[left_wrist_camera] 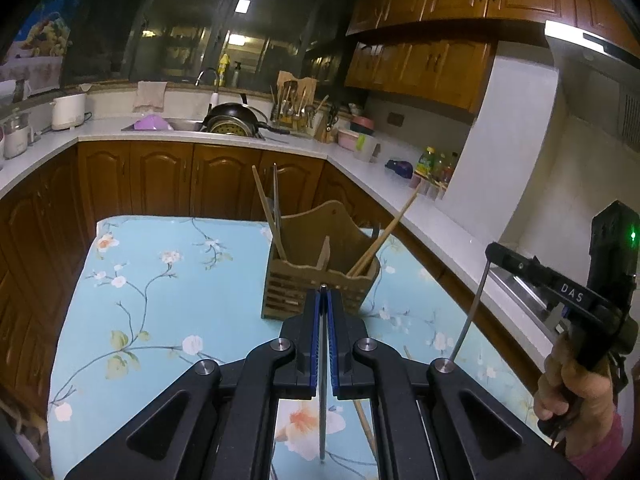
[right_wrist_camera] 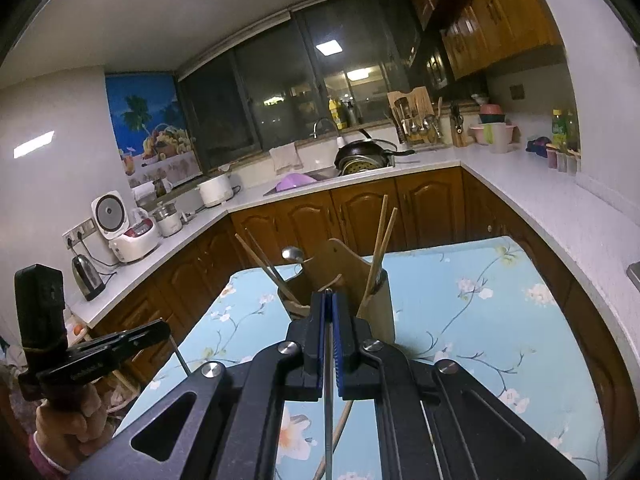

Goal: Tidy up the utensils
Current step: 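Lift both metal chopsticks up over the wooden holder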

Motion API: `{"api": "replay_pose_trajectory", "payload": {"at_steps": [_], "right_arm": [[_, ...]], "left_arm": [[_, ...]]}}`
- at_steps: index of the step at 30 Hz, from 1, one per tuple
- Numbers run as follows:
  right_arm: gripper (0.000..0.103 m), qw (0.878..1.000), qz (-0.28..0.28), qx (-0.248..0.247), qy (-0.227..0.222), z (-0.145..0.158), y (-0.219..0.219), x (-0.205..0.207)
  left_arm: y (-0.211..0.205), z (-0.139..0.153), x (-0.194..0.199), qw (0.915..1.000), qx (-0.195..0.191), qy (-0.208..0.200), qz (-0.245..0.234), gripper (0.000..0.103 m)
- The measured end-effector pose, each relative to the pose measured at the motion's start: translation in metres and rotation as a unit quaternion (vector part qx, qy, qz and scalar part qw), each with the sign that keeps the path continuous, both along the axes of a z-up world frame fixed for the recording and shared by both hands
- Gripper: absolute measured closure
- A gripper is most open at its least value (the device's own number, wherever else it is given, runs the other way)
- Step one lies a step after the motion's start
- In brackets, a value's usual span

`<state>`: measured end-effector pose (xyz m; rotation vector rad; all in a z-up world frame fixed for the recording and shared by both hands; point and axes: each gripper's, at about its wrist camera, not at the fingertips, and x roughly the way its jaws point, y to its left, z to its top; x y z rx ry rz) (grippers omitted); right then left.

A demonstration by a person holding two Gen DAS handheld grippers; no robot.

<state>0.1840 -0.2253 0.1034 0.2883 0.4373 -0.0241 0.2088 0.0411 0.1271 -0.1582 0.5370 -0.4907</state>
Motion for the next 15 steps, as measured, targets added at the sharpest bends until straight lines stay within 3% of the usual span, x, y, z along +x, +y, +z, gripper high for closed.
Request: {"api": "replay_pose_trajectory", "payload": {"at_steps": [15], "right_arm": [[0.099,0.999,-0.017,0.003,-0.032,0.013,-0.01,0.016]], "left_arm": [[0.011,0.011,0.026,0.9987,-0.034,-0.033,0.02,0.102]]}}
